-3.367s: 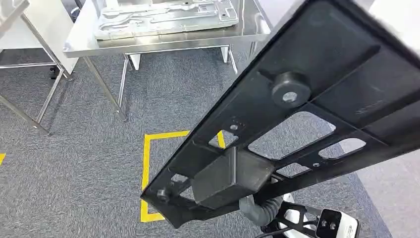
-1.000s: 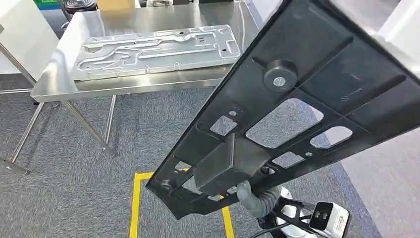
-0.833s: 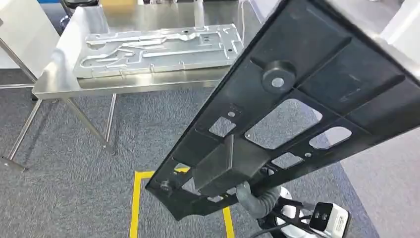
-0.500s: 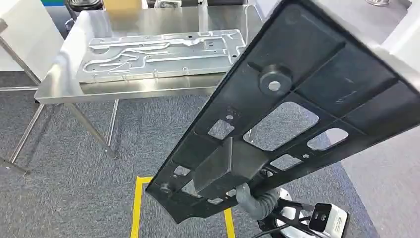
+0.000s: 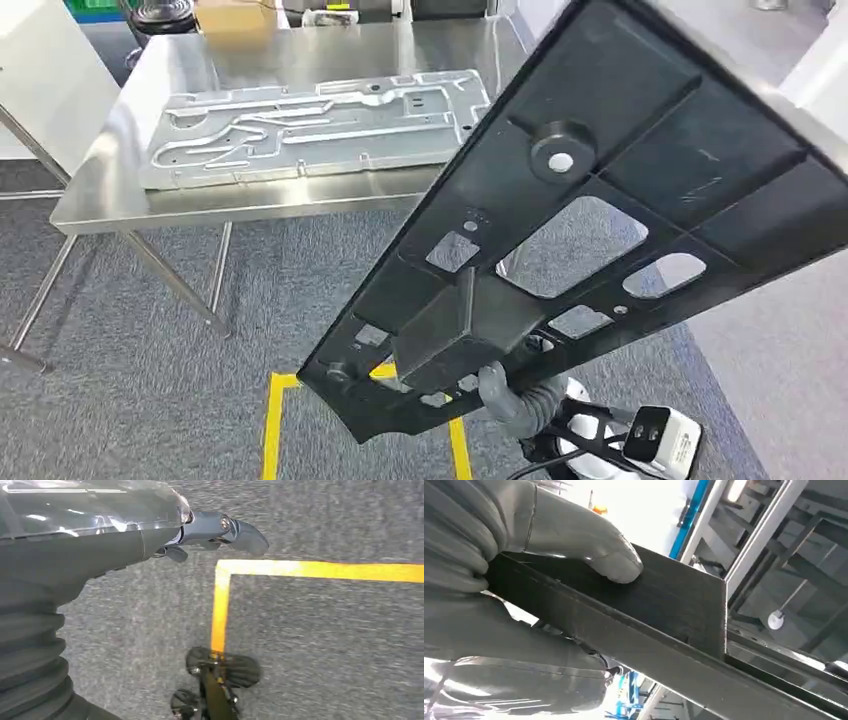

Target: Take the parts from the cabinet and place them on the table.

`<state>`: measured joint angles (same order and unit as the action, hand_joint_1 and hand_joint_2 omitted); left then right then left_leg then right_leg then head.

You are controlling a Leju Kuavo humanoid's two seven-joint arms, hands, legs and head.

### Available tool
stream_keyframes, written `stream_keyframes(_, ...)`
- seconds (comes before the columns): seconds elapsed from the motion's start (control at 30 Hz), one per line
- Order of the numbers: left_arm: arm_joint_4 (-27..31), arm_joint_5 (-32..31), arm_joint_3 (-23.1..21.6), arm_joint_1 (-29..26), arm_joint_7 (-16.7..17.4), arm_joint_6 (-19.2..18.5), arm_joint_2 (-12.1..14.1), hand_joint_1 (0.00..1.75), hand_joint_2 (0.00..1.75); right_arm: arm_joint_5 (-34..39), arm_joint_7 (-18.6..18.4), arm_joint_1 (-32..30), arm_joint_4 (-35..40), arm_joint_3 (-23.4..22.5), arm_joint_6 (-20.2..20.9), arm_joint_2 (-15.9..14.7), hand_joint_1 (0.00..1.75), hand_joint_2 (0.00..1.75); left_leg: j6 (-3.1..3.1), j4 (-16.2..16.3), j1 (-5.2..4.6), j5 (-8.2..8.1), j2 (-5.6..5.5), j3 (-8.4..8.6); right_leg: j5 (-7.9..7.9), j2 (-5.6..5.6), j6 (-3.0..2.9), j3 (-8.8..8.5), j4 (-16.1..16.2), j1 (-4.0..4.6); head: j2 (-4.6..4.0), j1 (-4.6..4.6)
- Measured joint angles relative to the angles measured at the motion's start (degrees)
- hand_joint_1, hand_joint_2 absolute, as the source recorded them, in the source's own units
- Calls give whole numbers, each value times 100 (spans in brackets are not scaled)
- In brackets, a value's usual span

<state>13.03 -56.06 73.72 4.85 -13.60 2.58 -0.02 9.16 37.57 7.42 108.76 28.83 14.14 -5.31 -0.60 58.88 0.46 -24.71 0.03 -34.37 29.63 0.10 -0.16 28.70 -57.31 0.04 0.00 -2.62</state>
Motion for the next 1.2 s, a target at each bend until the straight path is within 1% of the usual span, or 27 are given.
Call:
stream_keyframes(0.03, 0, 0, 0, 11, 4, -2, 0, 0, 175, 2, 2, -4, 2, 0, 2, -2, 175, 175, 71, 18, 6, -37, -4, -23, 2, -2, 15, 19, 16, -2, 0, 2)
stream_keyframes(0.1, 0, 0, 0, 0, 2, 0, 0, 0, 175, 2, 2, -3, 2, 0, 4, -11, 175, 175, 138, 9, -20, -70, -15, -36, 26, -12, 80, 2, 54, -13, 0, 2)
stream_keyframes(0.17, 0, 2, 0, 10, -2, 0, -2, 0, 175, 9, 2, -2, 24, -7, 18, -15, 175, 175, 228, -77, 17, -96, -26, 89, 133, -7, 160, -20, -100, -32, 0, 4)
stream_keyframes(0.2, 0, 2, 0, 16, 0, 2, -2, 0, 175, 9, 2, 10, 28, -11, 30, -17, 175, 175, 264, -85, 17, -119, -25, 124, 262, -9, 174, 158, -408, -35, 0, 4)
stream_keyframes(0.27, 0, 4, 0, 24, 0, 13, -2, 0, 175, 11, 2, -12, 28, -13, 55, -28, 175, 175, 299, -83, 5, -177, -26, 168, 615, -9, 204, 823, -1445, -41, 0, 2)
stream_keyframes(0.3, 0, 4, 0, 17, 0, 24, -2, 0, 175, 18, 2, -22, 28, -15, 77, -31, 175, 175, 304, -83, -2, -209, -28, 198, 648, -9, 204, 1092, -1789, -40, 0, 4)
stream_keyframes(0.33, 0, 7, 0, 11, 2, 31, -2, 0, 175, 24, 2, -25, 26, -17, 92, -35, 175, 175, 304, -83, -8, -252, -37, 247, 522, -9, 194, 1253, -1874, -39, 0, 2)
stream_keyframes(0.37, 0, 7, 0, 10, 6, 37, -2, 0, 175, 24, 2, -25, 26, -26, 92, -37, 175, 175, 302, -83, -14, -288, -46, 305, 278, -9, 177, 1244, -1691, -38, 0, 2)
stream_keyframes(0.43, 0, 13, 0, 19, 39, 52, -9, 0, 175, 28, 2, -26, 41, -61, 98, -37, 175, 175, 289, -87, -37, -390, -69, 468, -457, -5, 86, 918, -704, -7, 0, 4)
stream_keyframes(0.47, 0, 29, 0, 15, 50, 68, -24, 0, 175, 35, 2, -29, 63, -77, 140, -37, 175, 175, 279, -105, -32, -444, -72, 488, -672, -5, 10, 779, -238, 23, 0, 4)
stream_keyframes(0.5, -7, 53, 4, 28, 63, 81, -59, 0, 175, 39, 2, -38, 70, -98, 179, -37, 175, 175, 233, -95, -71, -480, -73, 523, -570, -12, -27, 699, -205, 44, 0, 2)
stream_keyframes(0.57, -7, 72, 13, 32, 74, 105, -50, 0, 175, 35, 2, -45, 125, -131, 265, -35, 175, 175, 177, -128, -36, -506, -70, 518, -511, -6, -37, 681, -117, 63, 0, 4)
stream_keyframes(0.6, -7, 98, 24, 34, 72, 109, -52, 0, 175, 26, 2, -54, 146, -155, 303, -33, 175, 175, 152, -168, -31, -517, -57, 545, -489, 1, -70, 670, -105, 69, 0, 4)
stream_keyframes(0.63, -7, 116, 28, 58, 68, 111, -50, 0, 175, 22, 2, -61, 168, -164, 328, -33, 175, 175, 105, -201, -82, -550, -50, 641, -482, 11, -84, 604, -9, 10, 0, 2)
stream_keyframes(0.67, -7, 127, 31, 53, 61, 125, -57, 0, 175, 2, 2, -84, 199, -168, 348, -17, 175, 175, 96, -143, -56, -589, -48, 663, -488, -1, -81, 481, 79, -13, 0, 7)
stream_keyframes(0.7, -7, 133, 35, 58, 52, 125, -74, 0, 175, -11, 2, -94, 236, -177, 400, 7, 175, 175, 68, 156, -48, -711, -40, 526, -465, -25, -118, 394, 128, -29, 0, -2)
stream_keyframes(0.77, -7, 142, 44, 44, 52, 127, -79, 0, 175, -57, 2, -147, 289, -205, 468, 70, 175, 175, -1, 1101, -4, -1069, -39, -37, -396, -25, -137, 322, 138, -33, 0, -2)
stream_keyframes(0.8, -7, 151, 46, 28, 52, 127, -79, 0, 175, -61, 2, -180, 302, -208, 481, 81, 175, 175, -29, 1501, 13, -1158, -39, -320, -357, -21, -136, 286, 136, -33, 0, 0)
stream_keyframes(0.83, -7, 159, 46, 10, 52, 127, -79, 0, 175, -72, 2, -209, 304, -210, 487, 87, 175, 175, -53, 1684, 31, -1092, -37, -519, -316, -16, -131, 239, 135, -37, 0, -2)
stream_keyframes(0.87, -7, 164, 48, 0, 52, 127, -79, 0, 175, -79, 2, -234, 304, -219, 492, 92, 175, 175, -70, 1569, 50, -881, -37, -561, -270, -7, -119, 177, 134, -41, 0, -2)
stream_keyframes(0.9, -7, 164, 52, -1, 52, 127, -79, 0, 175, -116, 2, -257, 310, -223, 498, 103, 175, 175, -87, 1156, 73, -511, -34, -462, -207, -4, -98, 93, 129, -50, 0, -2)
stream_keyframes(0.97, -7, 133, 61, -5, 52, 120, -79, 0, 175, -294, 2, -305, 356, -256, 483, 192, 175, 175, -100, 96, 102, 189, -6, -108, -66, -8, -44, -68, 100, -63, 0, 0)
stream_keyframes(1.0, -7, 125, 68, -11, 61, 114, -83, 0, 175, -378, 2, -318, 360, -260, 465, 238, 175, 175, -93, 25, 57, 60, -1, -38, -14, -3, 6, -70, 86, -26, 0, 2)
stream_keyframes(1.03, -7, 120, 68, 0, 61, 109, -85, 0, 175, -459, 2, -339, 380, -260, 437, 278, 175, 175, -9, -16, 55, 53, -9, -22, 10, 13, 35, -50, 58, -26, 0, 0)
stream_keyframes(1.13, -7, 118, 68, -21, 39, 105, -85, 0, 175, -546, 2, -436, 494, -260, 426, 339, 175, 175, 98, -26, 35, -7, -22, -30, 68, -3, 125, -83, 99, -40, 0, 0)
stream_keyframes(1.17, -7, 109, 68, -24, 17, 94, -90, 0, 175, -553, 2, -474, 544, -262, 428, 345, 175, 175, 141, -65, 64, -13, -20, 16, 119, 1, 162, -105, 50, -59, 0, 0)
stream_keyframes(1.2, -7, 105, 68, -22, -18, 76, -90, 0, 175, -544, 2, -507, 593, -275, 437, 348, 175, 175, 185, -70, 62, -42, -17, 45, 211, -1, 177, 4, -180, -64, 0, 2)
